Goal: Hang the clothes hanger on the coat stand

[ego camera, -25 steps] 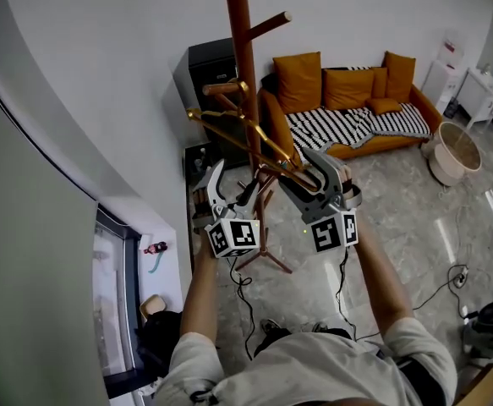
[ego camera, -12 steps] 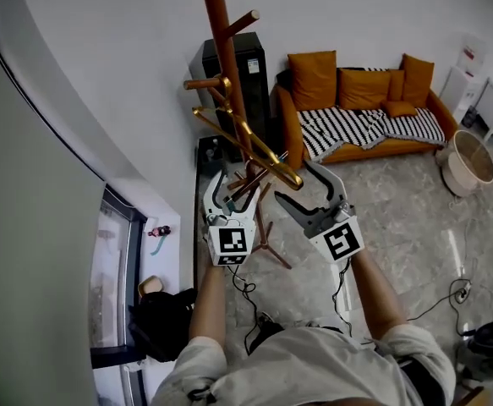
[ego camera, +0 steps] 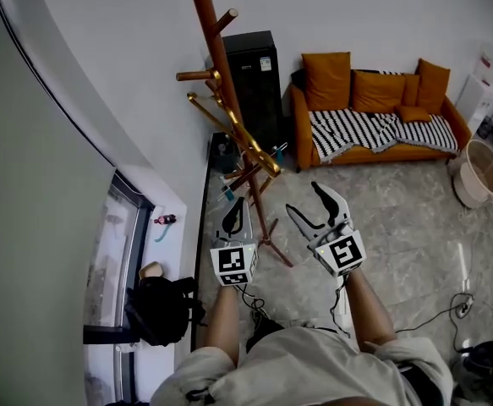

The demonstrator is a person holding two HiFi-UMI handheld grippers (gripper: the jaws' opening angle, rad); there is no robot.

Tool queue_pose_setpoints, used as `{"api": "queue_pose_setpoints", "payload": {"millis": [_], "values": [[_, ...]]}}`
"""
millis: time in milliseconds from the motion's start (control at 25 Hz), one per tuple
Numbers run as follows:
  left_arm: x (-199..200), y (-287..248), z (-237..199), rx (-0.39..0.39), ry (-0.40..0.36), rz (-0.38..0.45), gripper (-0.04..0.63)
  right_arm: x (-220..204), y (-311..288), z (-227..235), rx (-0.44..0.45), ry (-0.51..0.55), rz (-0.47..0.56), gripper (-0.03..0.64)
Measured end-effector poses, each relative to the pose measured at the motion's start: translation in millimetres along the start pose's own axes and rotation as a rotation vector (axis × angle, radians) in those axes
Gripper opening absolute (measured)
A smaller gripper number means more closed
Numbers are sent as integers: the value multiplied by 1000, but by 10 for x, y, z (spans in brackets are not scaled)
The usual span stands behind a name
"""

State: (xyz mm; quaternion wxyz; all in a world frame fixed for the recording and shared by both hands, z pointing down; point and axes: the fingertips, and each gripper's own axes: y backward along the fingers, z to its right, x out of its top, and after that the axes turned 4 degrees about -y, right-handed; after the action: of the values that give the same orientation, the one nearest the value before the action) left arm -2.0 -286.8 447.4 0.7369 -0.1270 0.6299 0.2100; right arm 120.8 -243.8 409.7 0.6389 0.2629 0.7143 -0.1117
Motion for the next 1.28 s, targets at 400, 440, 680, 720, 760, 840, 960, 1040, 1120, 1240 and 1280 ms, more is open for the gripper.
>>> {"api": "queue_pose_setpoints", "payload": {"millis": [400, 440, 680, 720, 760, 840, 960, 1040, 1120, 1240, 1280], "values": [[-48, 289, 351, 51, 32, -33, 11, -162, 188, -31, -86, 25, -55, 78], [-41, 318, 368, 57, 34, -33, 11, -163, 201, -36, -93, 26, -60, 49], [-59, 525, 379, 103, 55, -45, 9, -118, 364, -58, -146, 14, -60, 5], [-58, 561, 392, 103, 62, -47, 9, -107, 394, -70, -154, 10, -56, 5], [-58, 595, 414, 99, 67, -50, 9, -91, 421, -93, -158, 8, -52, 5], [-61, 653, 466, 89, 73, -57, 9, -40, 463, -152, -158, 14, -43, 5], [-37, 711, 498, 85, 70, -58, 9, 47, 512, -208, -159, 43, -35, 5], [-15, 730, 490, 84, 66, -56, 9, 95, 522, -220, -159, 49, -33, 5], [-11, 743, 490, 83, 65, -58, 9, 118, 524, -218, -160, 51, -31, 5], [-21, 751, 511, 80, 59, -64, 9, 139, 526, -228, -156, 57, -33, 5], [-19, 754, 517, 80, 56, -65, 9, 132, 531, -230, -157, 56, -32, 5]]}}
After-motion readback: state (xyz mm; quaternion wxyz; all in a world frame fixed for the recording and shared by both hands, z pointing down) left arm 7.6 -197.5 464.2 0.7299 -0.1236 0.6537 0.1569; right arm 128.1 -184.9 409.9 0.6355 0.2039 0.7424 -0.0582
